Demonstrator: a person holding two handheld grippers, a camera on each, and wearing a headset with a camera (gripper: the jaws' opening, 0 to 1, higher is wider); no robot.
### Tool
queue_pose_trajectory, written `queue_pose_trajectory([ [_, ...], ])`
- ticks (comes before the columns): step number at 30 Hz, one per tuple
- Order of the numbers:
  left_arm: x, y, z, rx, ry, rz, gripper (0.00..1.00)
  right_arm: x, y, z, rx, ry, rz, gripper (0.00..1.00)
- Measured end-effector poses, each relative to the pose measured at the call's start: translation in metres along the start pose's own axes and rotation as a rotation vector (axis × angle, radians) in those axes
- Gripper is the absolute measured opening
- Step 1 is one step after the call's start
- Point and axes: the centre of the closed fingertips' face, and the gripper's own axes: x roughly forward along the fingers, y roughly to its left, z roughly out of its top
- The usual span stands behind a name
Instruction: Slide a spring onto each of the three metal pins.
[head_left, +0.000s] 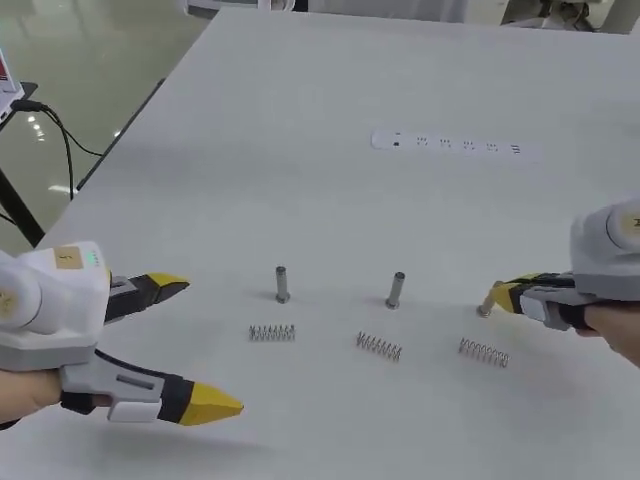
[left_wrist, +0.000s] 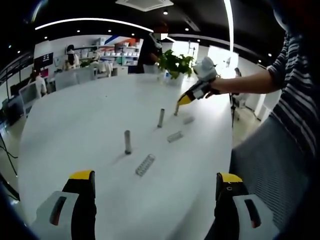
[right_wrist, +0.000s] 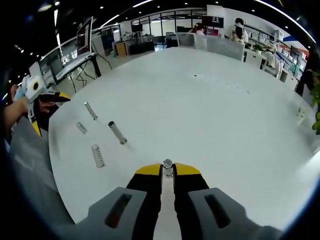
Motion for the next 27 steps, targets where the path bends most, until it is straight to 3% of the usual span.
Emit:
queue_pose_trajectory([
  [5,-0.0011,-0.0003,0.0014,0.001,-0.006,0.001,0.98,-0.0003,0.0004,0.0007,-0.010,-0.004,0.004,0.06],
  [15,-0.0016,-0.0010,0.0015,0.000,-0.005,-0.001,0.98,-0.0014,0.0007,0.0012,0.020,-0.018,0.009,0.21],
  [27,-0.0011,-0.0023,0.0024,0.001,-0.003,-0.005,0.98,-0.0058,0.0030,0.0021,0.030,-0.031,0.022,0.25],
])
